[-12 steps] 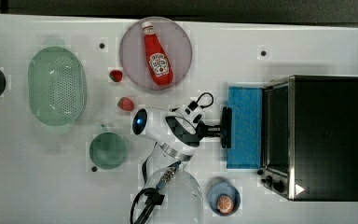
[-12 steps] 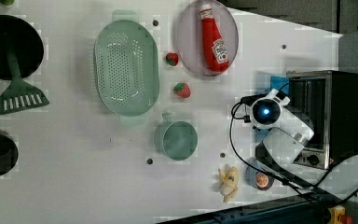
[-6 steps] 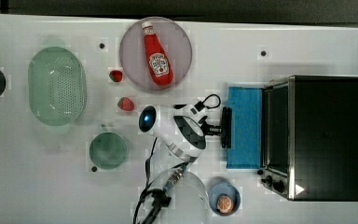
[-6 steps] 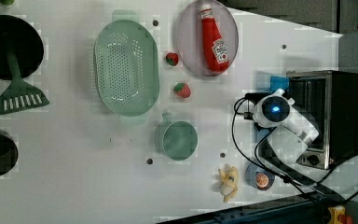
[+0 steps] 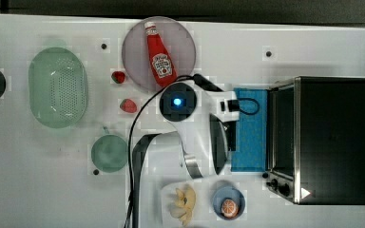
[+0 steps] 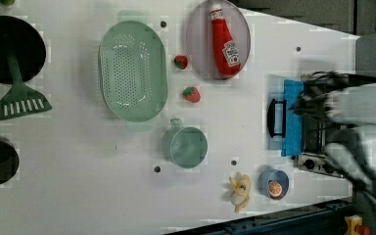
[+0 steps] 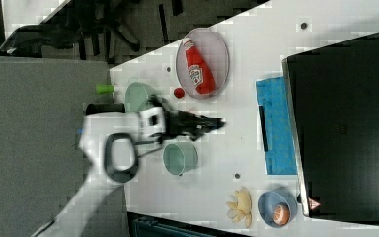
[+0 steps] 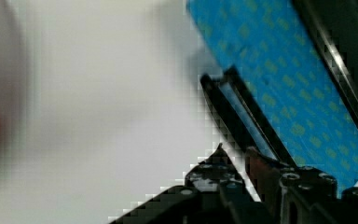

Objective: Flap open oven.

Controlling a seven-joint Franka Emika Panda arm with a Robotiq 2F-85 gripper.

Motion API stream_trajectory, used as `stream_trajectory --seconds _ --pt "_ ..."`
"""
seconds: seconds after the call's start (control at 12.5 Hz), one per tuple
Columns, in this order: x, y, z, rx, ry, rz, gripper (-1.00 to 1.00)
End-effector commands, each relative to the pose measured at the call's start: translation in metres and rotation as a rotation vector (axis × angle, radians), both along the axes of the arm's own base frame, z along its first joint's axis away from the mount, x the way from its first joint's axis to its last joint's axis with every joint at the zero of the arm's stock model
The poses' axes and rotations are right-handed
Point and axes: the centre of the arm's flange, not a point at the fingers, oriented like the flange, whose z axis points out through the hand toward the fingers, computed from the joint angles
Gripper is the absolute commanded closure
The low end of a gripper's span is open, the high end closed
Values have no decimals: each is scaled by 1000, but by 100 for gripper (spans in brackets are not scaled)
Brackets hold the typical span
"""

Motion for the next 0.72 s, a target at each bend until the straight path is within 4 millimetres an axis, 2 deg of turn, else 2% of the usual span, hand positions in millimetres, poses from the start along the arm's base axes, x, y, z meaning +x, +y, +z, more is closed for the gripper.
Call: stream_trajectory --seconds 0.08,0.24,0.48,0.64,0.72 --pt "-6 -26 107 79 -137 -159 65" --pt "-21 -25 168 168 -158 -228 65" --pt "-47 -26 245 249 -106 -293 65" --pt "-55 -27 284 249 -112 -296 65" --pt "-55 -24 295 252 -126 -288 65"
